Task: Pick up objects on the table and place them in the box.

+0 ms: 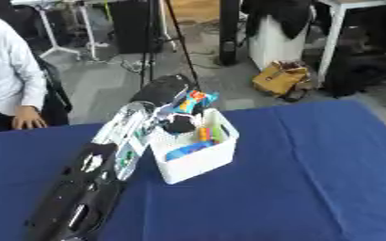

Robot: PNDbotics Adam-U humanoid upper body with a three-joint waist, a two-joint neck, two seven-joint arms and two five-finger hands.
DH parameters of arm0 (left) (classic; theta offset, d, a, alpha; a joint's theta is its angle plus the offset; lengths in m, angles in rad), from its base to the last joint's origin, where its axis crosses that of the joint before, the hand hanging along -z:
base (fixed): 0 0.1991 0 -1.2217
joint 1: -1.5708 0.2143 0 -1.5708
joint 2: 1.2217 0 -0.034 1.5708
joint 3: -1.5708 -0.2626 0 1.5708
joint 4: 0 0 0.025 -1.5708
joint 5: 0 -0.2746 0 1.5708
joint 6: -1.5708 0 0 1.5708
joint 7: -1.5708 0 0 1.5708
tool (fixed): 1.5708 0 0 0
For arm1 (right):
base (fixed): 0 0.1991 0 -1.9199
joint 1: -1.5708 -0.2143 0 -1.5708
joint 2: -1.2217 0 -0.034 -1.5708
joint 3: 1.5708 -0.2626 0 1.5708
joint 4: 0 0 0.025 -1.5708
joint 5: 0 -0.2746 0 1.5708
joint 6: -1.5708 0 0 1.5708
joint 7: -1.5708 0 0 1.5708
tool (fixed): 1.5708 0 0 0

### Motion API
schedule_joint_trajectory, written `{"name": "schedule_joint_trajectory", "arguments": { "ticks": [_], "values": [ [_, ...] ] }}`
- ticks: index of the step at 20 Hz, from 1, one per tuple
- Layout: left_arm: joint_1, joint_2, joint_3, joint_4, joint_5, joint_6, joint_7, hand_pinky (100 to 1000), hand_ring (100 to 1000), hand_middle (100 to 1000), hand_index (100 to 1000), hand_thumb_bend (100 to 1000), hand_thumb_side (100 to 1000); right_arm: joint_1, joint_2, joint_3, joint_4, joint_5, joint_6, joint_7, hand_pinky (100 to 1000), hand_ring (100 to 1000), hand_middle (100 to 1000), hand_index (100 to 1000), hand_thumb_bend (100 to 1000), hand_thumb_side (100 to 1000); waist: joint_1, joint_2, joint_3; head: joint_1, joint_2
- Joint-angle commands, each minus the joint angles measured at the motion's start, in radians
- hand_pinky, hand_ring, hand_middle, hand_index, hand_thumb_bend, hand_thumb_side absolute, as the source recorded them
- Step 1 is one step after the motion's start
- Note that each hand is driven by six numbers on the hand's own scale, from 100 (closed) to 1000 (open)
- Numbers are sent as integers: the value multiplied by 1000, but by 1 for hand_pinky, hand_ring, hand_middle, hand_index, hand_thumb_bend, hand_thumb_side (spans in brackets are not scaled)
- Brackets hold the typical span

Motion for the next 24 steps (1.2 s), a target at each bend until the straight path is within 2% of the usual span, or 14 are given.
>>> {"name": "schedule_joint_trajectory", "arguments": {
  "ticks": [1, 6, 12, 19, 24],
  "values": [
    [-32, -6, 16, 9, -18, -6, 41, 100, 458, 531, 640, 100, 310, -14, -24, 0, -10, -1, -2, 0, 832, 841, 630, 712, 100, 686, -11, -15, -3, 6, -7],
    [-36, -21, 27, 44, -70, -5, 107, 100, 461, 534, 641, 100, 315, -15, -24, 1, -10, -1, -3, 0, 832, 841, 630, 712, 100, 687, -13, -13, -6, 12, -8],
    [-56, -38, 67, 89, -134, 23, 171, 100, 461, 532, 640, 100, 323, -16, -20, 3, -10, -1, -4, 0, 832, 841, 630, 712, 100, 685, -15, -10, -13, 32, -5],
    [-55, -60, 87, 108, -150, 27, 202, 100, 461, 531, 641, 100, 324, -19, -18, 3, -10, -2, -6, 0, 831, 840, 630, 711, 100, 686, -18, -7, -18, 40, -9],
    [-62, -67, 90, 122, -200, 34, 205, 100, 471, 540, 642, 100, 321, -19, -18, 5, -10, -2, -7, 0, 831, 840, 630, 711, 100, 687, -19, -6, -21, 43, -11]
  ]
}}
